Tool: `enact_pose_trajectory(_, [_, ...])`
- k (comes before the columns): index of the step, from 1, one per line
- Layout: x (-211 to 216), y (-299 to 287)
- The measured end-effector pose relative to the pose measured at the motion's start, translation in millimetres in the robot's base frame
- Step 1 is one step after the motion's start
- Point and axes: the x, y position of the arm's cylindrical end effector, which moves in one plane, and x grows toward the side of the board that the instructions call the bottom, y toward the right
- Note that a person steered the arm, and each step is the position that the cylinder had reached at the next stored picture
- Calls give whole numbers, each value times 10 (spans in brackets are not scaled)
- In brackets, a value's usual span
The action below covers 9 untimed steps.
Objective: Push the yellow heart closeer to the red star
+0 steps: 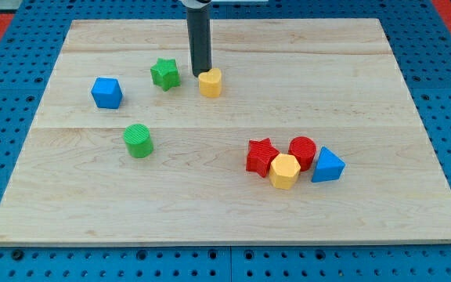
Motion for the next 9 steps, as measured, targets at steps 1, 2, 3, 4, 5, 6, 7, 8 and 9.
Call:
enact_pose_trajectory(1, [43,118])
enact_pose_trajectory(2, [181,305])
enact_pose_trajectory(3, [395,530])
enact_pose_trajectory(4, [687,557])
enact_pose_trajectory(5, [820,558])
enact_pose_trajectory(6, [982,708])
enact_pose_trajectory(7, [1225,800])
enact_pose_trajectory(8, [924,680])
enact_pose_trajectory(9, [619,654])
